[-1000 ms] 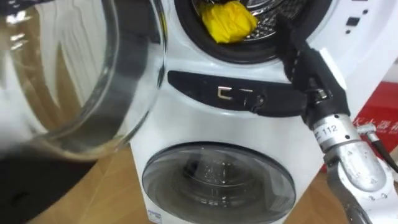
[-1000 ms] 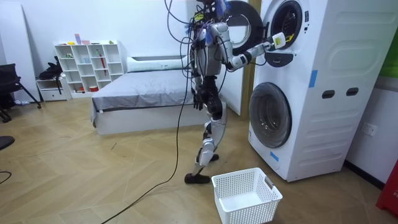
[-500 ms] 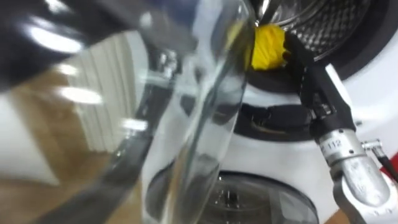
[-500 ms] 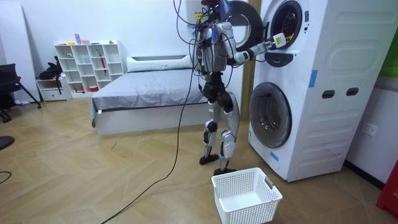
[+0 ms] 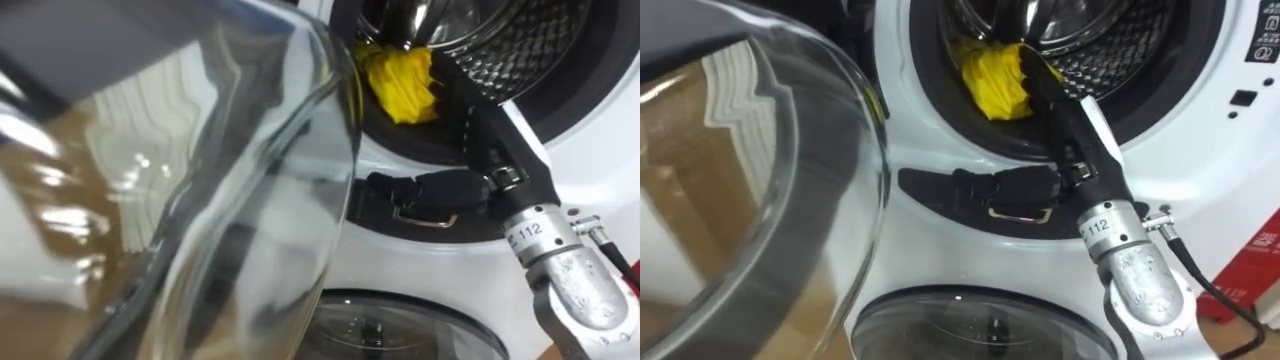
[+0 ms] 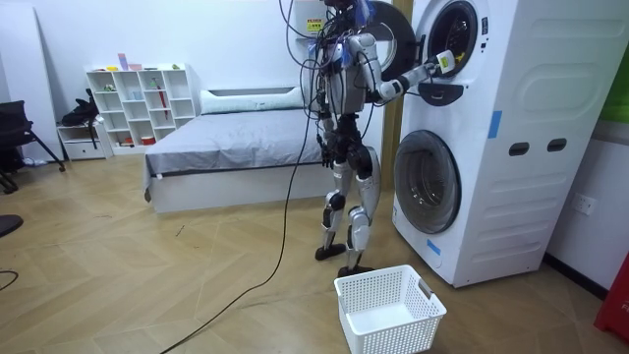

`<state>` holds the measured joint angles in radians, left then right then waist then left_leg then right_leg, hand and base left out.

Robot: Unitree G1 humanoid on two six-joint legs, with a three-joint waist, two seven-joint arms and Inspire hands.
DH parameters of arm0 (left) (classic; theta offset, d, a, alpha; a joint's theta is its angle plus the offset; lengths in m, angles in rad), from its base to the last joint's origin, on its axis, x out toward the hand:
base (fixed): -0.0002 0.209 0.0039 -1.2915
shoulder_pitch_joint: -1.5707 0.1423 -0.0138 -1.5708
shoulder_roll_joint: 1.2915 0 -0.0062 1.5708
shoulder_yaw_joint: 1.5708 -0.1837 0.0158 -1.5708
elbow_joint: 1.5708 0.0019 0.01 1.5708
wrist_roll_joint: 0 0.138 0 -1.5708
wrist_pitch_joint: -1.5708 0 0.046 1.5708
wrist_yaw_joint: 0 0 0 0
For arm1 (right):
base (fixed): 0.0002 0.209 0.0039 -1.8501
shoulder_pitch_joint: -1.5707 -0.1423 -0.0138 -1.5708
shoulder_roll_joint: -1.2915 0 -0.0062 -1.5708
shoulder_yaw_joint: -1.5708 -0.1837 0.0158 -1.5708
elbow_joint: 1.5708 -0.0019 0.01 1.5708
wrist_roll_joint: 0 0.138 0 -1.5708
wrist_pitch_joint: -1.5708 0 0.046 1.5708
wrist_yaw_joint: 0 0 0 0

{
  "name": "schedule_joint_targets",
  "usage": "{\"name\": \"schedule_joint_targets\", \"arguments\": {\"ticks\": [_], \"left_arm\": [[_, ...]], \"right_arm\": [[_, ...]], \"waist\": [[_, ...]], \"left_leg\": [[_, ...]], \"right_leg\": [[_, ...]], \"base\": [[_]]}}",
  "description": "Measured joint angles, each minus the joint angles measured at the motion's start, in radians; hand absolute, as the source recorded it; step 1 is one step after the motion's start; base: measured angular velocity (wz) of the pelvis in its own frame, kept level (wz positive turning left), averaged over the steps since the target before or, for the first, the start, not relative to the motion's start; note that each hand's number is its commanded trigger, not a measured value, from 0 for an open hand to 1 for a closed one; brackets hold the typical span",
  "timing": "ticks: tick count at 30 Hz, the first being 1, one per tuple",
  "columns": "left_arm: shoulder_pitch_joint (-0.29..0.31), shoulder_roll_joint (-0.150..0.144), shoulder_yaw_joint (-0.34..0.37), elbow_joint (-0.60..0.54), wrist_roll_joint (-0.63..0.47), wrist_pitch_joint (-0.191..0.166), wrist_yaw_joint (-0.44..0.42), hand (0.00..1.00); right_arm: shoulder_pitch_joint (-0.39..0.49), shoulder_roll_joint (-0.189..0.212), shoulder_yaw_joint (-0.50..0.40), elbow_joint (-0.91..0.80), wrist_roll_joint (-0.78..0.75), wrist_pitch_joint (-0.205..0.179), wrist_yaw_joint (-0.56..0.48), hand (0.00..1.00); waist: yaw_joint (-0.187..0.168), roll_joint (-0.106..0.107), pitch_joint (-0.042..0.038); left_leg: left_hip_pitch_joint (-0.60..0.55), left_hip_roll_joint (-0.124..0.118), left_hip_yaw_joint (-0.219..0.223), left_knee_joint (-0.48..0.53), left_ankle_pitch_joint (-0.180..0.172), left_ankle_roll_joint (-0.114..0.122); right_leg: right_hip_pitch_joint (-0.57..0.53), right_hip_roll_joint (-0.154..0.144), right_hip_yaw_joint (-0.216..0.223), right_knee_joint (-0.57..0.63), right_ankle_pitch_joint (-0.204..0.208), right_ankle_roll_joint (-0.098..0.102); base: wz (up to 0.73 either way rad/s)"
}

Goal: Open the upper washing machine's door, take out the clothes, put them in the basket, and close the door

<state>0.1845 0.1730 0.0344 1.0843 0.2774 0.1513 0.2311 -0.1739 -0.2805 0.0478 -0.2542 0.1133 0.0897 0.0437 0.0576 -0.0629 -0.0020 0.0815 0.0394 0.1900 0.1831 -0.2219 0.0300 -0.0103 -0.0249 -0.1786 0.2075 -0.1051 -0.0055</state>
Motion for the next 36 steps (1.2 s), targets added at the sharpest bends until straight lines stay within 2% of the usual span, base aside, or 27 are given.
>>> {"name": "schedule_joint_targets", "arguments": {"ticks": [6,11,15,17,21,24,30,36], "left_arm": [[-0.01,-0.004,0.001,-0.01,-0.001,-0.007,0.002,0.0],[-0.004,-0.003,0.002,-0.008,0.0,-0.01,0.004,0.0],[0.004,-0.003,0.003,-0.005,0.001,-0.01,0.005,0.0],[0.015,-0.004,0.011,-0.004,0.005,-0.007,0.004,0.0],[0.029,-0.003,0.043,-0.004,0.01,0.009,0.001,0.0],[0.035,-0.004,0.063,-0.003,0.012,0.017,-0.001,0.0],[0.033,-0.003,0.088,-0.004,0.021,0.018,-0.007,0.0],[0.03,-0.004,0.089,-0.006,0.035,0.018,-0.009,0.0]], "right_arm": [[-0.001,-0.006,-0.017,-0.109,-0.01,0.013,0.0,0.0],[-0.014,-0.046,-0.044,-0.122,0.0,0.013,-0.007,0.0],[-0.023,-0.047,-0.072,-0.121,0.004,0.013,-0.019,0.0],[-0.033,-0.048,-0.093,-0.116,0.005,0.013,-0.04,0.0],[-0.063,-0.052,-0.13,-0.114,0.003,0.024,-0.068,0.0],[-0.094,-0.054,-0.158,-0.106,-0.002,0.034,-0.091,0.0],[-0.151,-0.09,-0.162,-0.033,-0.004,0.034,-0.137,0.0],[-0.166,-0.113,-0.171,0.011,-0.009,0.035,-0.124,0.0]], "waist": [[-0.007,-0.009,-0.0043],[-0.022,-0.01,-0.0005],[-0.022,-0.012,0.0001],[-0.021,-0.01,0.0061],[-0.025,-0.013,0.0088],[-0.025,-0.024,0.0112],[-0.025,-0.047,-0.0032],[-0.026,-0.05,-0.005]], "left_leg": [[0.005,0.006,0.001,-0.015,0.001,-0.005],[0.02,0.007,0.0,-0.03,0.0,-0.005],[0.023,0.006,-0.002,-0.034,0.0,-0.005],[0.035,0.007,-0.002,-0.04,0.0,-0.006],[0.035,0.008,-0.004,-0.041,0.0,-0.006],[0.033,0.008,-0.004,-0.039,0.0,-0.007],[0.033,0.009,-0.008,-0.038,-0.001,-0.007],[0.032,0.009,-0.013,-0.038,-0.001,-0.007]], "right_leg": [[-0.001,0.009,-0.002,-0.007,0.0,-0.001],[0.012,0.011,-0.011,-0.018,0.0,-0.001],[0.016,0.012,-0.012,-0.025,0.0,-0.001],[0.025,0.013,-0.013,-0.025,0.0,-0.001],[0.026,0.013,-0.013,-0.025,-0.001,0.0],[0.026,0.014,-0.013,-0.025,-0.001,0.0],[0.029,0.013,-0.027,-0.025,-0.001,0.0],[0.031,0.01,-0.043,-0.025,-0.001,0.0]], "base": [[0.0],[0.01],[0.0],[0.0],[0.0],[0.0],[0.02],[0.03]]}}
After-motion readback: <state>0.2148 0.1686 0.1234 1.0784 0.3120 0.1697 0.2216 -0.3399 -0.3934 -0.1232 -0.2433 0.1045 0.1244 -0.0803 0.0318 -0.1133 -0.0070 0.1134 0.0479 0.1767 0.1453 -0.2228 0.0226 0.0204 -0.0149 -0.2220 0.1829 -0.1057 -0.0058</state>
